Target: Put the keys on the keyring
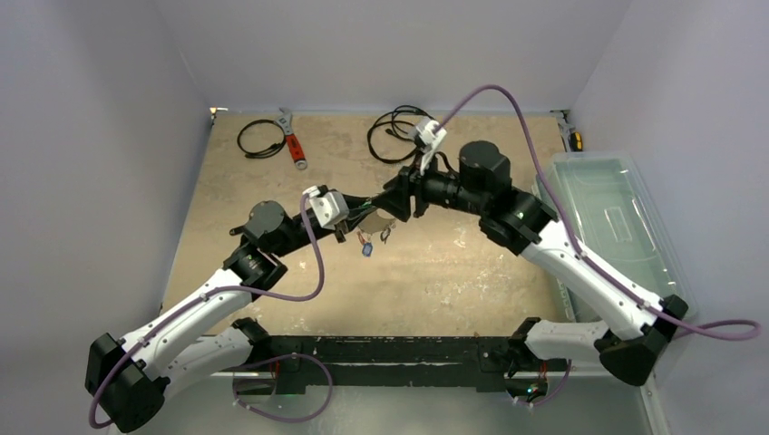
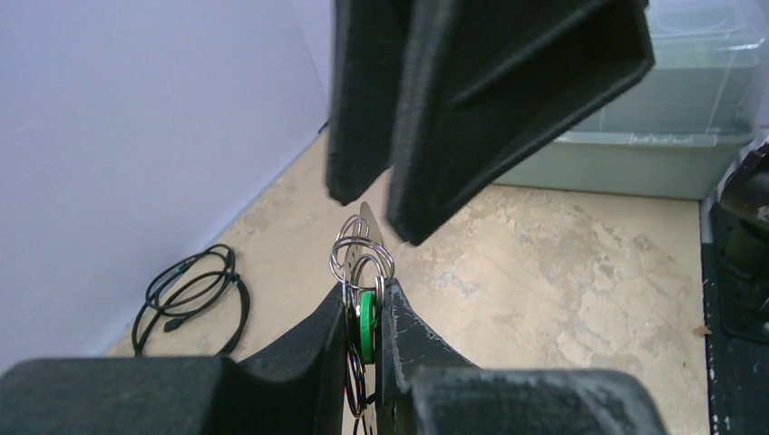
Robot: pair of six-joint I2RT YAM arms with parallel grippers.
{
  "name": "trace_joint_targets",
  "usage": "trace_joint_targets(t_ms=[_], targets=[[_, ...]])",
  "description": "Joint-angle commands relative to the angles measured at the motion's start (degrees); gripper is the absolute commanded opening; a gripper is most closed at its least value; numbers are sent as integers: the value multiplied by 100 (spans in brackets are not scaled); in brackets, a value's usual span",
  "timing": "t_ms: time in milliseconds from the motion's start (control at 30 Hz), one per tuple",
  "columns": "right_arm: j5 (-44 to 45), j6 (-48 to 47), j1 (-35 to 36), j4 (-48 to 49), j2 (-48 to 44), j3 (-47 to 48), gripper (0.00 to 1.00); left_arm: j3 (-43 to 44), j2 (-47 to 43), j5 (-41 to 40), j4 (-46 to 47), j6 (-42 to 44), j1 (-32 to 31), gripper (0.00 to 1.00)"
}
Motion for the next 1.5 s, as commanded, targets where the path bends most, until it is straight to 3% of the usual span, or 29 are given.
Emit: trace_joint_targets(t_ms=[0, 100, 433, 600, 767, 867, 1000, 1067, 1300, 1467], targets=[[438, 108, -36, 1739, -994, -1032, 51, -90, -178, 37, 992, -617, 34, 0], [367, 285, -35, 2745, -1570, -1848, 50, -135, -154, 125, 1269, -855, 109, 0], [-27, 1762, -38, 3714, -1564, -2388, 43, -290, -115, 227, 1784, -1253, 248, 0], [-126, 1897, -35, 4020, -1485, -2491, 44, -318, -120, 134, 1944, -1495, 266, 0], [254, 382, -37, 3224, -1820, -2302, 56, -308, -78, 262, 2143, -1756, 267, 0], [296, -717, -79, 2640, -1967, -2141, 70, -195, -47, 556, 1972, -1672, 266, 0], [-1087, -1632, -818, 1234, -1429, -1459, 78, 74, 18, 1291, 1618, -1435, 271, 0], [-1856, -1909, -1002, 830, -1214, -1161, 88, 280, 69, 1688, 1353, -1273, 271, 0], [-3335, -2614, -1020, -339, -753, -434, 86, 766, 119, 2145, 264, -514, 274, 0], [-3853, -2527, -1024, -271, -681, -399, 80, 957, 256, 2309, -129, -235, 264, 0]])
